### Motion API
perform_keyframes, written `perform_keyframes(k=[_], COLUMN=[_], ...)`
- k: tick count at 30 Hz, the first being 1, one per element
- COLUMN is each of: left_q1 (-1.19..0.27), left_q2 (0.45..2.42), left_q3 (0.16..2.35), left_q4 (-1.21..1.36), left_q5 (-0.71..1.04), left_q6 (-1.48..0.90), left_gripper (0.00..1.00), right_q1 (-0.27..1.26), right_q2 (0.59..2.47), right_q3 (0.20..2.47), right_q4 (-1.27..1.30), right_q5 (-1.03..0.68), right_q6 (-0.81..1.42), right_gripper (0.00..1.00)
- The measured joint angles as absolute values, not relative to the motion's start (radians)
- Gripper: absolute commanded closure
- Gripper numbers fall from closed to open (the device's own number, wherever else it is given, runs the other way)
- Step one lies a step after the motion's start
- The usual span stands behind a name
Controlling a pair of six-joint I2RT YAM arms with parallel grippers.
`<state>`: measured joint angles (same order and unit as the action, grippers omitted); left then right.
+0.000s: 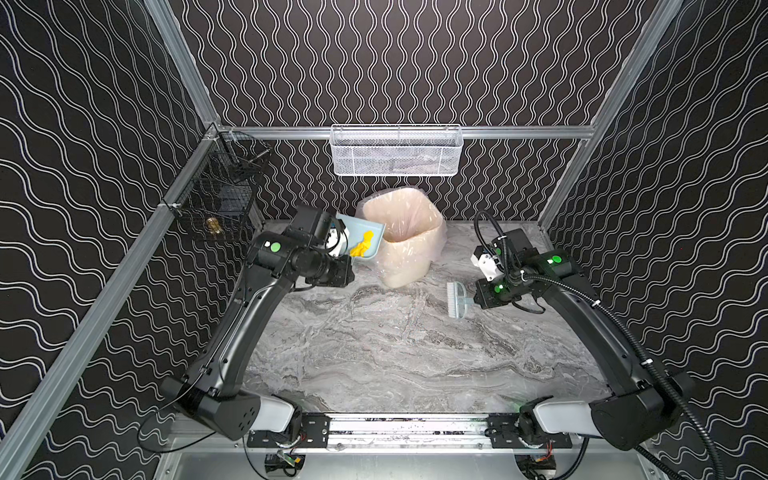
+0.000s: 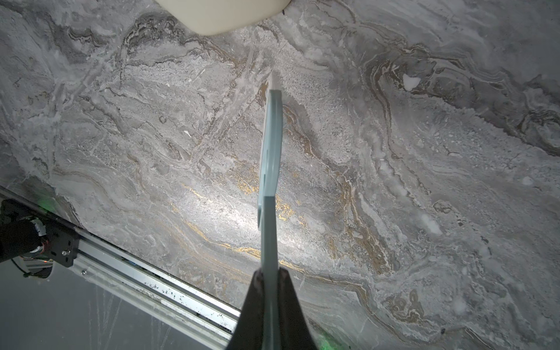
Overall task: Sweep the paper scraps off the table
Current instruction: 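Lift the dustpan to the bin with the left gripper while the right withdraws, then tip the teal dustpan over the bin with the left gripper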
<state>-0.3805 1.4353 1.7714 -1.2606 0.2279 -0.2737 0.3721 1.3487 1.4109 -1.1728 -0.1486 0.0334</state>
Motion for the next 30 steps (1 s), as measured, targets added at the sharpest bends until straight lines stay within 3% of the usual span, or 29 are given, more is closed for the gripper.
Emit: perform_keyframes(k=[10,21,30], left_q1=[-0.368,-0.439,-0.501], left_q2=[1.638,1.899,1.996], left_q3=[2.049,2.437,2.544], left_q4=[-1.362,-1.578,-1.604], left_q5=[0.202,0.013,-0.129], left_q6=[-0.2,-0.154,-0.153], left_gripper=[1.0,1.0,1.0], right_q1=[0.372,0.371,0.371], right_q2=[1.295,1.26,1.245], right_q3=[1.325,1.251,1.222], right_q4=[-1.148,-1.118,-1.098], right_q5=[-0.191,-0.22,-0.245], right_q6=[0.049,0.07,0.072], right_gripper=[1.0,1.0,1.0])
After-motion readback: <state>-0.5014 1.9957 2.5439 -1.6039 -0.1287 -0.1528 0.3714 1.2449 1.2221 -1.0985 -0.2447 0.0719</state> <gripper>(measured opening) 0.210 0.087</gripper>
